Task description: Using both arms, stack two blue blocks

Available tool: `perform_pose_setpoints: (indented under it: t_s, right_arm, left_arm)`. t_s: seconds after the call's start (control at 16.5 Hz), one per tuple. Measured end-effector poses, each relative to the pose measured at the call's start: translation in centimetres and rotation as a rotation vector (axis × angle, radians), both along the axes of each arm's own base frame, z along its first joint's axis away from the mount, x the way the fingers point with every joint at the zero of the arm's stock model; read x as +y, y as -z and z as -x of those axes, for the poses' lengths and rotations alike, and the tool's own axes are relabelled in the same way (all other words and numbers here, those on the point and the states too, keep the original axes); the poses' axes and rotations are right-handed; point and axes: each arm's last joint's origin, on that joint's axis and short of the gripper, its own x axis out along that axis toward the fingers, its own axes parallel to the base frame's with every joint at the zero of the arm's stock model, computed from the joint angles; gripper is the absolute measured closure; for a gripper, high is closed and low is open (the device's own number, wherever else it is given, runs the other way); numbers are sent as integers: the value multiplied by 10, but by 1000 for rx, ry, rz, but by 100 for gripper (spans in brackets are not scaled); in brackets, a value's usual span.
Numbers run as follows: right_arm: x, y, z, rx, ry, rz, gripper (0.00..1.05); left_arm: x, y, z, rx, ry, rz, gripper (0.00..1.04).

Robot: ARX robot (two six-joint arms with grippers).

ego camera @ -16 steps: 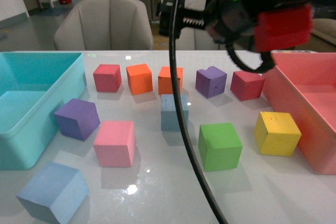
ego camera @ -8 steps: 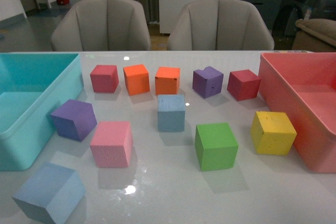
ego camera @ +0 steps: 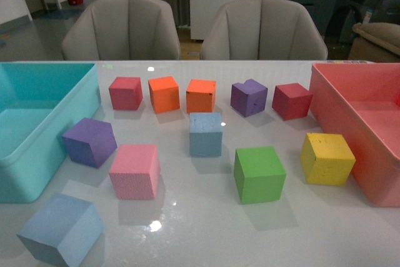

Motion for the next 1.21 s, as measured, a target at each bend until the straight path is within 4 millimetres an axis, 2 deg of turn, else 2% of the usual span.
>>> perform_pose_setpoints:
  t_s: [0.42,0.48,0.55,0.79,0.91,1.09,1.21]
  right_arm:
    - [1,5,8,20,-16,0,103]
    - [1,9,16,50,-17,0,103]
    - [1,5,18,1,-17,1,103]
    - [1,7,18,15,-17,1,101]
    - [1,7,18,14,-17,1,77]
    - [1,7,18,14,-17,1,50]
    - [1,7,18,14,-17,1,21]
  left_arm:
    - [0,0,0,0,0,0,7]
    - [0,0,0,0,-1,0,7]
    - [0,0,0,0,0,0,7]
    - [0,0,0,-1,0,0,7]
    - [0,0,0,-1,0,0,7]
    - [0,0,0,-1,0,0,7]
    - [0,0,0,-1,0,0,7]
